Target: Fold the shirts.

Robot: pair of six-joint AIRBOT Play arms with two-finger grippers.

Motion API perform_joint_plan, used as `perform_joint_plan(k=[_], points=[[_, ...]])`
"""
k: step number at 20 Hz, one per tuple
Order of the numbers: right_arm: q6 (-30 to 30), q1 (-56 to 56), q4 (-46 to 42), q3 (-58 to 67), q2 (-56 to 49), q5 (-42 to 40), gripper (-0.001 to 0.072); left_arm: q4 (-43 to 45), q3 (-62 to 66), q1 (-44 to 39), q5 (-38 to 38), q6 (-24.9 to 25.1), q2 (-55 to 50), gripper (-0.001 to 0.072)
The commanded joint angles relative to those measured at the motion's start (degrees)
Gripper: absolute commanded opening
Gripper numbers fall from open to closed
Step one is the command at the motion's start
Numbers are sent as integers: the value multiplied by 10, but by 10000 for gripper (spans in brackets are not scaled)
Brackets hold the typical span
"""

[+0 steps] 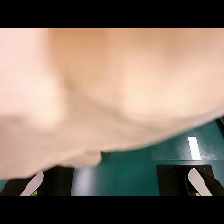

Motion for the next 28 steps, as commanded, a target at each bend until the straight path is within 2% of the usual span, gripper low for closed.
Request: perform_joint_plan(k=[1,3,6,9,11,14,17,20,23,26,28], points=[[19,19,-26,-30,-63,101,14,15,-139,0,-45,-12,-20,22],[19,67,-34,-102,-111,130,14,16,-229,0,-62,-10,-56,22],[20,144,-99,-195,-193,129,14,19,-330,0,-93,2,-140,23],[21,187,-122,-237,-297,123,14,24,-374,-8,-92,22,-244,23],[27,196,-122,-231,-365,101,14,23,-374,-18,-72,41,-319,23],[49,195,-121,-168,-459,58,14,19,-357,-19,24,56,-410,23],[70,195,-120,-98,-515,17,14,14,-303,-19,76,64,-462,23],[73,195,-121,-45,-544,5,14,12,-263,-19,114,96,-475,23],[73,195,-121,-39,-541,16,14,17,-246,-19,76,126,-475,23],[68,195,-121,-106,-510,40,14,63,-251,-19,-52,130,-475,22],[68,195,-121,-182,-476,29,13,106,-271,-19,-96,130,-475,22]])
